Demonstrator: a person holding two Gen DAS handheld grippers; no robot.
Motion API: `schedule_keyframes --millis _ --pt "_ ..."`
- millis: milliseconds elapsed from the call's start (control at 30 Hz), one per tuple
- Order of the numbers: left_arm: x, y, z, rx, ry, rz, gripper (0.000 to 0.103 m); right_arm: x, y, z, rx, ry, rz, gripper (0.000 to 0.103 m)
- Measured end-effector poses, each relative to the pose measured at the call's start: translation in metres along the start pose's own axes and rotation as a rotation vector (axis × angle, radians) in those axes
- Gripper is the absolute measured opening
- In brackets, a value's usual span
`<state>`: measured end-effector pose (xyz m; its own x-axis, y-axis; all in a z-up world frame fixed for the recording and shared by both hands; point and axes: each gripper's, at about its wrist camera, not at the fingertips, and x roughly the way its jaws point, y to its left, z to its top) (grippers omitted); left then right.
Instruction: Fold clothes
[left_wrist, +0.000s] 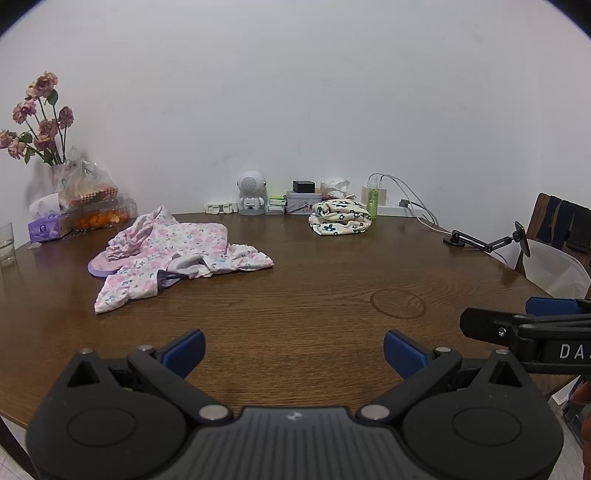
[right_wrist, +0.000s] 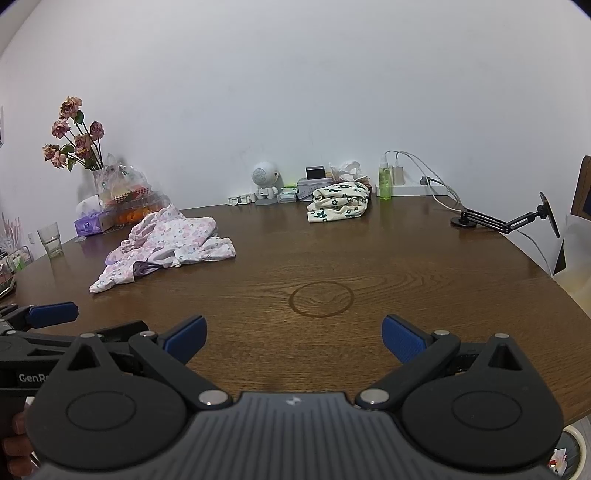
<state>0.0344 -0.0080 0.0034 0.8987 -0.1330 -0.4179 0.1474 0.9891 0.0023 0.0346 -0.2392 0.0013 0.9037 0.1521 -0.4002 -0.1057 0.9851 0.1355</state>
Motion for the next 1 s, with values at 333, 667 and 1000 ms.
schedule_keyframes --millis 333,667,1000 --pt "-0.0009 0.0002 -0.0009 -0.001 0.002 0.004 0.103 0.0011 -0.0015 -0.0023 0.002 0.007 0.002 0.103" --pt "-0.0006 0.0018 -0.0005 -0.004 0.0 0.001 0.103 0.0001 -0.0005 -0.0024 0.0 0.007 0.001 0.103" --pt "0.0 0.0036 0.0006 -0.002 -0.001 0.004 0.103 0.0004 -0.0004 -0.0021 -0.002 0.007 0.003 0.103"
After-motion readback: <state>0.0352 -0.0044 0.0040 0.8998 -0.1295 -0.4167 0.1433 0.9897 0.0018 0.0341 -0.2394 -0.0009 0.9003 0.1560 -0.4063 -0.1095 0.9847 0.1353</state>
